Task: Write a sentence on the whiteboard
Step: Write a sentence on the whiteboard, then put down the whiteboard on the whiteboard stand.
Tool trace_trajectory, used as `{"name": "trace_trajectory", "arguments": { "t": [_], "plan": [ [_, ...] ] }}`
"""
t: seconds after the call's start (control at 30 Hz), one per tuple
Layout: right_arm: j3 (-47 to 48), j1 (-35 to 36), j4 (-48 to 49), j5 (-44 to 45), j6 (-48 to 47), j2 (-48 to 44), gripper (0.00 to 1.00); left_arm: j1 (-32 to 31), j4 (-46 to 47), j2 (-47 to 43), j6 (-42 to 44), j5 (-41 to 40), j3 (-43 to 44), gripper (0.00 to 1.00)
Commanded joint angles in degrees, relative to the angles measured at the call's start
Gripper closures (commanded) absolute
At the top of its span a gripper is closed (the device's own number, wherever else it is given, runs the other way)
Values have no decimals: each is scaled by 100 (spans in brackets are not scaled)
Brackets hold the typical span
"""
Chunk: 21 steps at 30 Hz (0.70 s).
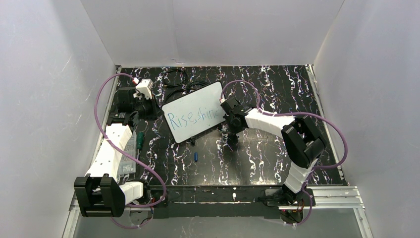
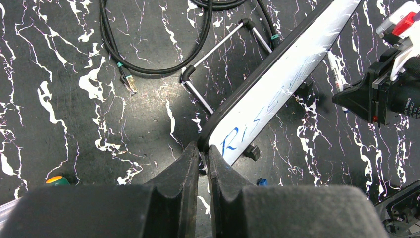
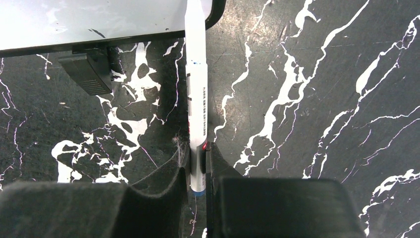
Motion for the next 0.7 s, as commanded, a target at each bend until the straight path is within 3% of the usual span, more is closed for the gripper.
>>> {"name": "trace_trajectory", "arguments": {
  "t": [0.0, 0.2, 0.27, 0.53, 0.67],
  "plan": [
    [225, -21, -17, 158, -20, -210, 99, 20, 14, -240, 56, -32, -7, 100],
    [37, -21, -646, 115, 92, -1285, 99, 19, -87, -213, 27, -203, 36, 100],
    [21, -21, -856, 88, 93, -1627, 99, 20, -123, -230, 1, -272, 44, 94],
    [55, -21, -1669, -619, -80, -2457, 99, 21, -215, -477, 26, -613, -40, 37],
    [122, -22, -2068, -1474, -201, -2636, 99, 14, -281, -739, 132, -1051, -29, 20]
  ]
}}
